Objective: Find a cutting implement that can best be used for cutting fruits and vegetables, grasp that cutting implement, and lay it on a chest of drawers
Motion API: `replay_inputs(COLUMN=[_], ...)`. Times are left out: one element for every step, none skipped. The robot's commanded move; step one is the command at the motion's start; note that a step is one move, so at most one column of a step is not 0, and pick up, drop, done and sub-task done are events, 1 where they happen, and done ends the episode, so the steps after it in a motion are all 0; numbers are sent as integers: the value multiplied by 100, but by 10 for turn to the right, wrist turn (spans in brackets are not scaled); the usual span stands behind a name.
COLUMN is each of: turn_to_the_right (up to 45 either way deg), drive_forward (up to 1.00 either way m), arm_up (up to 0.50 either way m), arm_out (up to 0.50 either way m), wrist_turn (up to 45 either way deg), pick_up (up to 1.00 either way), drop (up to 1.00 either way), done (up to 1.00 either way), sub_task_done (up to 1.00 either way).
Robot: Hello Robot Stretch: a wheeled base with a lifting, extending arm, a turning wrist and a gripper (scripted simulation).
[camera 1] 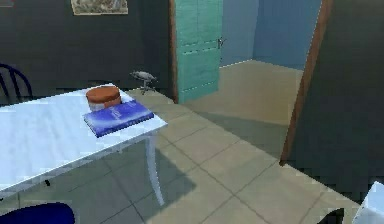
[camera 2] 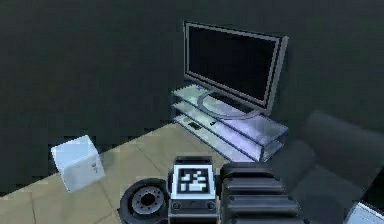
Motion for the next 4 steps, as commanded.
replay_inputs(turn_to_the_right=[0,210,0,-120], drive_forward=[20,0,100,0], arm_up=[0,0,0,0], arm_out=[0,0,0,0], wrist_turn=[0,0,0,0], pick_up=[0,0,0,0], drop=[0,0,0,0], done=[0,0,0,0], sub_task_done=[0,0,0,0])
